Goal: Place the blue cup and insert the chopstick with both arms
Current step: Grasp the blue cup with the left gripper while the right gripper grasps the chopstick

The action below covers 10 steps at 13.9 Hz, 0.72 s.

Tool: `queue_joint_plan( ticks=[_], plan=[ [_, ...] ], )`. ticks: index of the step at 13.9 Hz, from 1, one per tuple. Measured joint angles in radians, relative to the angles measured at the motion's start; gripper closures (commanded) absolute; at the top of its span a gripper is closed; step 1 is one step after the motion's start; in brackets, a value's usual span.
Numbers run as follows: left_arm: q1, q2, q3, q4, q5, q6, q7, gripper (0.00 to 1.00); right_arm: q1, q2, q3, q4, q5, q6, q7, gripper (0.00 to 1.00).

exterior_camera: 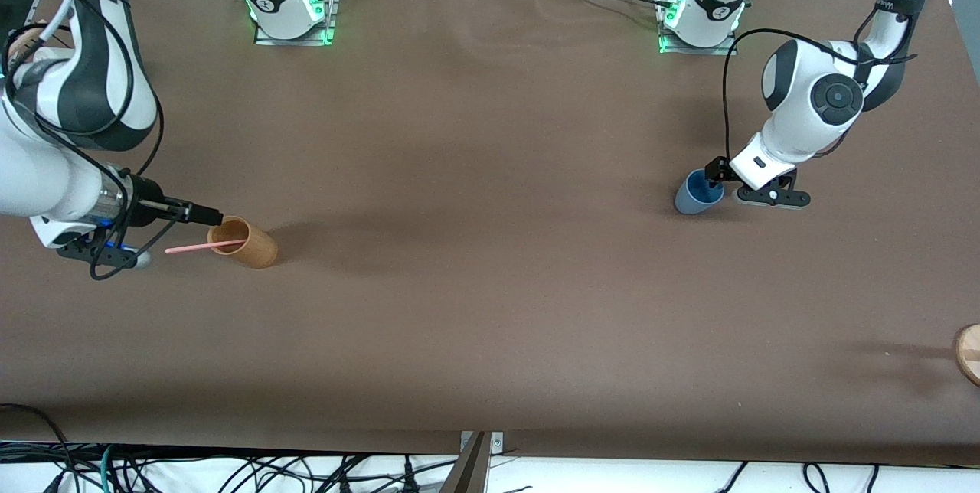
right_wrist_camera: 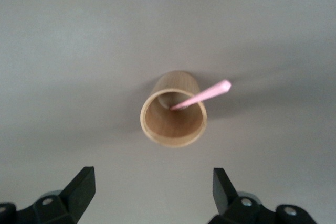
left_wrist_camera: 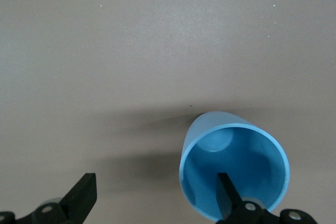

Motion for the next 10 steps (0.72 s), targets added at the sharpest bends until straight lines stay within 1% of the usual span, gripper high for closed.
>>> queue_joint_plan(
  ticks=[1, 2, 3, 4, 5, 6, 7, 8, 9, 10],
  plan=[
    [-0.001, 0.005, -0.001, -0.005, 0.0, 0.011, -0.002, 0.0, -0.002, 0.017, -0.001, -0.003, 0.003, 0.013, 0.009, 0.02],
    [-0.001, 0.013, -0.001, -0.009, 0.0, 0.024, -0.002, 0.01, -0.005, 0.034, -0.002, -0.005, 0.004, 0.022, 0.012, 0.1],
    [-0.001, 0.022, -0.001, -0.014, 0.0, 0.044, -0.003, 0.02, -0.008, 0.049, -0.002, -0.006, 0.005, 0.028, 0.013, 0.13],
    [-0.001, 0.033, -0.001, -0.021, 0.0, 0.068, -0.003, 0.09, -0.011, 0.06, -0.002, -0.006, 0.005, 0.036, 0.013, 0.13],
    [-0.001, 0.043, -0.001, -0.03, 0.0, 0.089, -0.004, 0.24, -0.012, 0.069, -0.003, -0.006, 0.005, 0.049, 0.015, 0.13],
    [-0.001, 0.053, -0.001, -0.036, 0.0, 0.106, -0.004, 0.46, -0.014, 0.075, -0.004, -0.006, 0.005, 0.066, 0.018, 0.16],
    [-0.001, 0.06, -0.001, -0.039, 0.0, 0.113, -0.005, 0.69, -0.017, 0.082, -0.006, -0.006, 0.005, 0.081, 0.023, 0.21],
    [-0.001, 0.064, -0.001, -0.04, 0.0, 0.116, -0.008, 0.87, -0.024, 0.09, -0.007, -0.006, 0.006, 0.091, 0.027, 0.26],
    [-0.001, 0.065, -0.001, -0.04, 0.0, 0.116, -0.02, 1.0, -0.033, 0.099, -0.008, -0.006, 0.006, 0.097, 0.029, 0.29],
    [-0.001, 0.065, -0.001, -0.04, 0.0, 0.116, -0.04, 1.0, -0.043, 0.106, -0.008, -0.006, 0.006, 0.101, 0.03, 0.34]
  ],
)
